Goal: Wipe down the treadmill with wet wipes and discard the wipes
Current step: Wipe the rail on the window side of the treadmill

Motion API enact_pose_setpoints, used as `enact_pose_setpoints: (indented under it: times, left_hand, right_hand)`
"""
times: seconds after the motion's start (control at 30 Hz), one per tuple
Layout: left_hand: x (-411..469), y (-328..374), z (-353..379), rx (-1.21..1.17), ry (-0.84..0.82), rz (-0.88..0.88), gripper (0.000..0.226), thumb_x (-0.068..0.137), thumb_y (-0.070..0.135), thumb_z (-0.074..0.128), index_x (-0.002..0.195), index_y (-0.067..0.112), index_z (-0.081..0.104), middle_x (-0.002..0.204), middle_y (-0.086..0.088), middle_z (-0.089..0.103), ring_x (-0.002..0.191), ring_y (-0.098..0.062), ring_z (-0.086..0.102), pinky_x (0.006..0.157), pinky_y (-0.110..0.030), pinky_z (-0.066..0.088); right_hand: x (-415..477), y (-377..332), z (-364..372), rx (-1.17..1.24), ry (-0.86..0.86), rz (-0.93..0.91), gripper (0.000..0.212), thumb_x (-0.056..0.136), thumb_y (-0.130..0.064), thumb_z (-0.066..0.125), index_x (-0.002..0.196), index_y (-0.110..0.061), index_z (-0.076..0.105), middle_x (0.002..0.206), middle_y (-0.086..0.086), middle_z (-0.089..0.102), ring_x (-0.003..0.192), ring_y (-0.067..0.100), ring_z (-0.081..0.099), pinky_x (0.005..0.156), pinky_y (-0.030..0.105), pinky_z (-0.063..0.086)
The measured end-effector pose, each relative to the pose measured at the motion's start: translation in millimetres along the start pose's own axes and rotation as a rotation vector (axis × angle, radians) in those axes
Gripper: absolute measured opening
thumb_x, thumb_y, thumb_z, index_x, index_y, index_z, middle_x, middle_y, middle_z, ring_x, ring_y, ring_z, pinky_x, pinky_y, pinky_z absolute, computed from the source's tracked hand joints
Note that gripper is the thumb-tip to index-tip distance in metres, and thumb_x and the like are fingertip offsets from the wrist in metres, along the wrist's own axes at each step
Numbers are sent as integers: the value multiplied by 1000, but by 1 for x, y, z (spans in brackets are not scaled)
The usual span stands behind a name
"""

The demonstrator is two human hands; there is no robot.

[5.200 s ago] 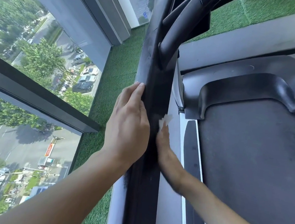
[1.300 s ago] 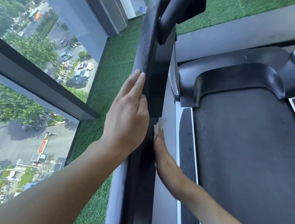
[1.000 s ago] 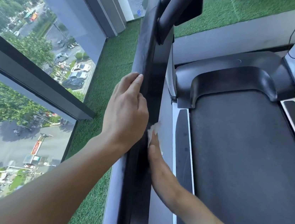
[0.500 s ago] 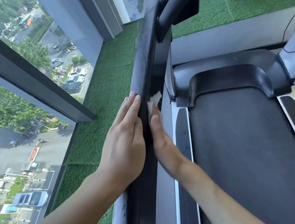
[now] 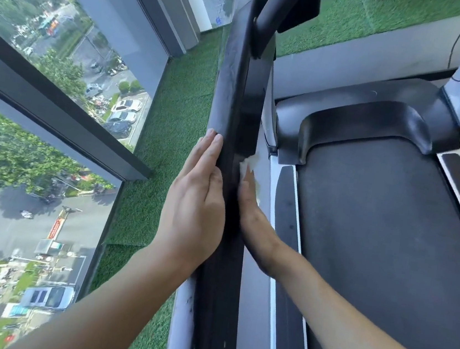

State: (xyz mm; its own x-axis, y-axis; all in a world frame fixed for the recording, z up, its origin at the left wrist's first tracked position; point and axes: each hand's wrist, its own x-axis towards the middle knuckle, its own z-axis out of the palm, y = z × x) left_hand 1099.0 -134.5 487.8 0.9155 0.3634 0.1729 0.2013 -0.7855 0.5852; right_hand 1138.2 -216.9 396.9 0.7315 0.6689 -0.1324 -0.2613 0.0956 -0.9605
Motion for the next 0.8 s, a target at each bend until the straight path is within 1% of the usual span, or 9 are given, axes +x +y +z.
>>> enact_pose_setpoints:
  times: [0.13, 0.17, 0.27, 0.4, 0.5, 0.57, 0.63, 0.7, 0.8]
  left_hand:
    - [1, 0, 1, 29, 4, -17, 50, 104, 9, 35, 151, 22, 39, 158, 19, 29, 142, 12, 19, 111, -2, 11]
    - [1, 0, 1, 35, 11, -13, 50, 104, 8, 35, 151, 22, 39, 158, 18, 30, 142, 11, 19, 110, -1, 11]
    - [1, 0, 3, 51, 14, -8, 50, 103, 9, 34, 152, 21, 38, 159, 17, 29, 143, 10, 19, 112, -4, 11]
    - [1, -1, 3, 59, 11, -14, 50, 104, 10, 33, 153, 22, 37, 159, 18, 28, 143, 10, 19, 114, -6, 12]
    - [1, 0, 2, 62, 2, -16, 50, 104, 10, 32, 153, 22, 36, 159, 18, 28, 143, 9, 19, 114, -6, 12]
    - [0, 1, 1, 67, 4, -14, 50, 105, 10, 31, 153, 22, 36, 159, 18, 27, 143, 9, 19, 111, -2, 10]
    - [1, 2, 1, 85, 7, -3, 50, 104, 10, 32, 152, 21, 37, 159, 16, 28, 143, 7, 19, 111, -2, 10]
    - [1, 1, 0, 108, 17, 4, 49, 104, 11, 32, 152, 20, 38, 158, 14, 31, 144, 2, 23, 116, -11, 14]
    - [-4, 3, 0, 177, 80, 13, 45, 103, 12, 34, 147, 16, 45, 147, 7, 41, 137, -13, 34, 111, -20, 24]
  right_hand:
    - [-53, 17, 14, 26, -94, 24, 59, 87, -77, 11, 138, -63, -15, 152, -40, -22, 136, -23, -20, 123, 29, -8]
    - [-55, 16, 13, 44, -93, 2, 61, 86, -81, 10, 138, -62, -15, 153, -39, -22, 137, -21, -19, 123, 29, -8]
    - [-19, 14, 2, 15, -27, 41, 92, 75, -91, 17, 154, -49, -7, 160, -31, -14, 144, -12, -15, 125, 37, -4]
    - [-19, 23, 4, -9, -5, 56, 93, 75, -92, 15, 154, -49, -4, 160, -32, -12, 144, -12, -15, 125, 40, -3]
    - [-70, 31, 21, 29, -100, 91, 82, 73, -94, 11, 146, -64, -11, 153, -43, -16, 137, -22, -17, 122, 31, -6]
    - [-82, 31, 22, 37, -123, 71, 76, 73, -92, 10, 141, -68, -14, 151, -45, -18, 135, -25, -18, 122, 31, -7]
    - [-58, 23, 18, 25, -72, 15, 84, 74, -90, 13, 148, -57, -11, 155, -39, -17, 139, -19, -17, 124, 36, -7]
    - [-29, 16, 10, -2, -35, -23, 96, 72, -92, 17, 155, -47, -5, 159, -34, -11, 144, -14, -14, 125, 39, -5]
    - [-19, 15, 10, 19, -3, 17, 103, 67, -100, 19, 155, -49, 2, 161, -32, -6, 145, -12, -11, 125, 41, -3]
